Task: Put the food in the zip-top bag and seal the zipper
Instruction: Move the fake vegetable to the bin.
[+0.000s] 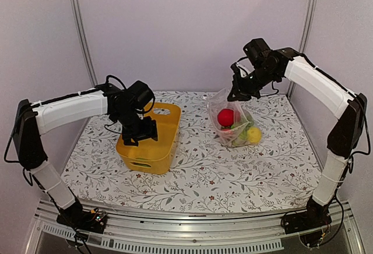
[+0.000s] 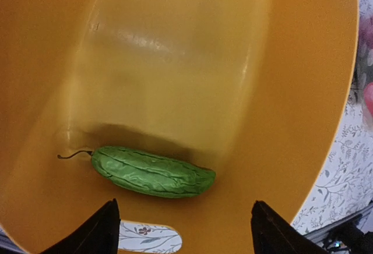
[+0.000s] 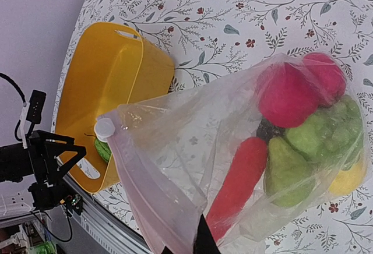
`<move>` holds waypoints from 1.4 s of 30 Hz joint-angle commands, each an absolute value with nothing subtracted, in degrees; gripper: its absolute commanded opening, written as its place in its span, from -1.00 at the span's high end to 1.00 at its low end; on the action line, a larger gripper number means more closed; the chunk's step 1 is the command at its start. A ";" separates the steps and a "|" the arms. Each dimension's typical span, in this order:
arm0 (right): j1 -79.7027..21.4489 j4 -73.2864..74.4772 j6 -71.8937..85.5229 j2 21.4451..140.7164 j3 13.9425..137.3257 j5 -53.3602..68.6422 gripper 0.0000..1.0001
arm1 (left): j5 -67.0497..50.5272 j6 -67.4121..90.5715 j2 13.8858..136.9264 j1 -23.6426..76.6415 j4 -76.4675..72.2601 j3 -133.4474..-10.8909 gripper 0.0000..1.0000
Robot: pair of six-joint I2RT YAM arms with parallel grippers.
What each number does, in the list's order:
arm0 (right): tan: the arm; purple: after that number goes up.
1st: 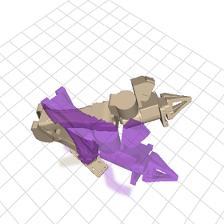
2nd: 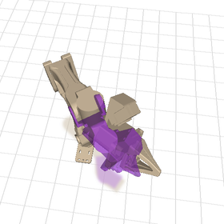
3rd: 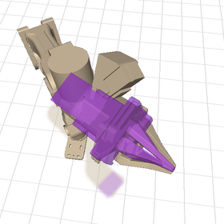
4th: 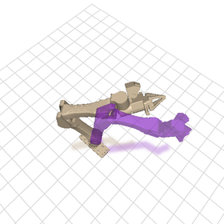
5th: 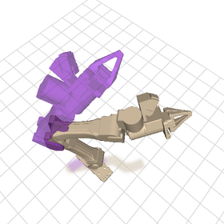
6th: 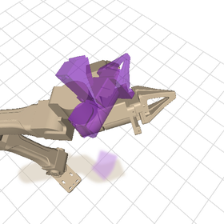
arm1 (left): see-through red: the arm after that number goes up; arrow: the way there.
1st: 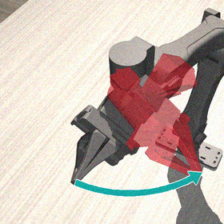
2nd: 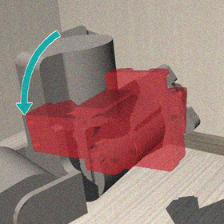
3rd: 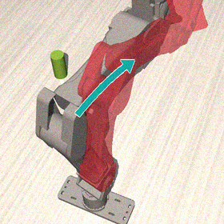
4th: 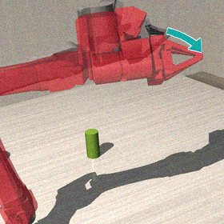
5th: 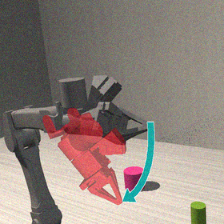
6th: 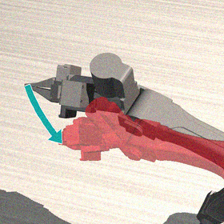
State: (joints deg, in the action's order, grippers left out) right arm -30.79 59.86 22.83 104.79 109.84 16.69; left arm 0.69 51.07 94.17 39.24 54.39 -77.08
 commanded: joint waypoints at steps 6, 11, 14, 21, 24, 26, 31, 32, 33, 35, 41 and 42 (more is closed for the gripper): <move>-30.41 57.82 21.33 100.26 106.01 21.20 1.00 | 10.83 79.44 99.77 43.41 55.89 -80.71 -0.53; -30.29 56.04 20.75 97.29 102.87 20.96 1.00 | 9.03 87.95 103.73 43.78 61.03 -81.59 -0.50; -30.23 54.11 20.89 95.64 100.82 21.22 1.00 | 6.85 89.98 106.47 43.69 63.84 -82.09 -0.50; -30.03 53.28 21.30 92.77 98.81 20.87 1.00 | 3.50 93.67 108.88 42.75 60.11 -79.22 -0.48; -29.58 53.54 21.08 92.10 98.64 21.34 1.00 | 2.06 96.07 109.49 42.68 57.22 -77.36 -0.45; -29.58 53.53 21.29 91.81 98.83 21.19 1.00 | 3.17 95.98 110.66 42.64 56.38 -78.13 -0.44; -29.53 53.73 21.71 91.38 99.79 20.54 1.00 | 4.26 93.65 114.89 42.30 56.33 -82.54 -0.43; -29.53 53.83 21.71 91.33 99.84 20.31 1.00 | 5.67 92.84 115.48 42.30 56.21 -83.40 -0.42; -29.53 53.96 21.71 91.20 99.92 20.04 1.00 | 7.04 91.96 116.01 42.09 56.17 -84.47 -0.41; -29.58 54.41 21.64 90.93 100.10 19.52 1.00 | 10.01 89.23 116.98 41.74 54.29 -86.12 -0.38; -29.53 55.04 22.21 90.03 99.83 18.74 1.00 | 20.73 73.01 117.70 40.47 49.42 -95.26 -0.38; -29.53 55.03 22.29 89.79 99.58 18.60 1.00 | 22.70 72.13 117.16 40.70 51.79 -97.05 -0.39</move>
